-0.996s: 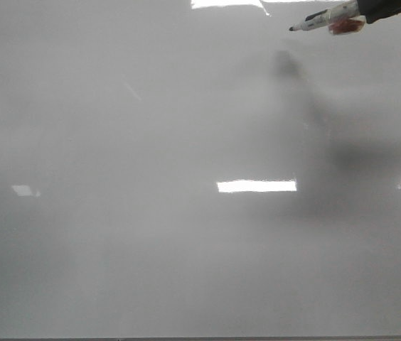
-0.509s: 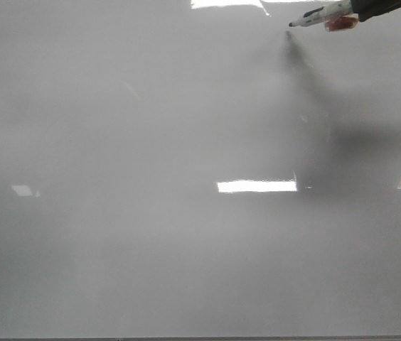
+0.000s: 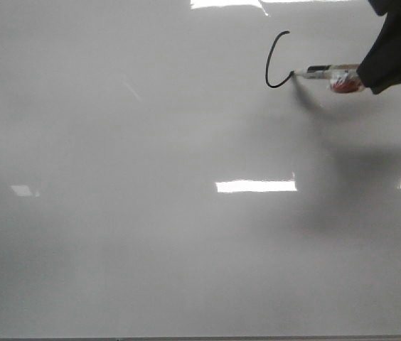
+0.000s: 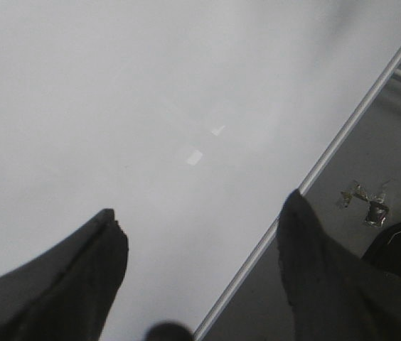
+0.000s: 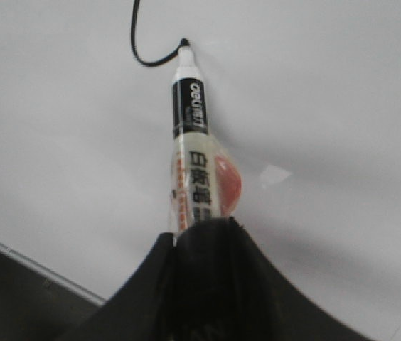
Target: Write number 6 on whiteboard
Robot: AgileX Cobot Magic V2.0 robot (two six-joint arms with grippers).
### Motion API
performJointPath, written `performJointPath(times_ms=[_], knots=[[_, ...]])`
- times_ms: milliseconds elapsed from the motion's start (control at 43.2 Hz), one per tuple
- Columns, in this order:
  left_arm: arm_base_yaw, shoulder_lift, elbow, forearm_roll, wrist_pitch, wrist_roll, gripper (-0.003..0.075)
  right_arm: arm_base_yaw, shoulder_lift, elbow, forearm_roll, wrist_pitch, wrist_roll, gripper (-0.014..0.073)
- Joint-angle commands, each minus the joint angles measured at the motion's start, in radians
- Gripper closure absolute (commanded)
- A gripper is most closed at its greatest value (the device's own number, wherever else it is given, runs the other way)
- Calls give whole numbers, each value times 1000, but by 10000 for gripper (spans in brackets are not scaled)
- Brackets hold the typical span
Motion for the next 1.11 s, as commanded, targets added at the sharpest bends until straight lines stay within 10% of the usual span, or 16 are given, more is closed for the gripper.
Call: performJointPath(times_ms=[0,486,1088], knots=[[3,-19,-26,-19,-54,-10,282,6,-22,-52,33,-100,-8,660],[-6,-19,-26,-20,-54,12,282,173,-180,-86,28,184,-228,660],[-320,40,-38,-95,-86,170,236,279,-308,-86,30,491,-397,660]])
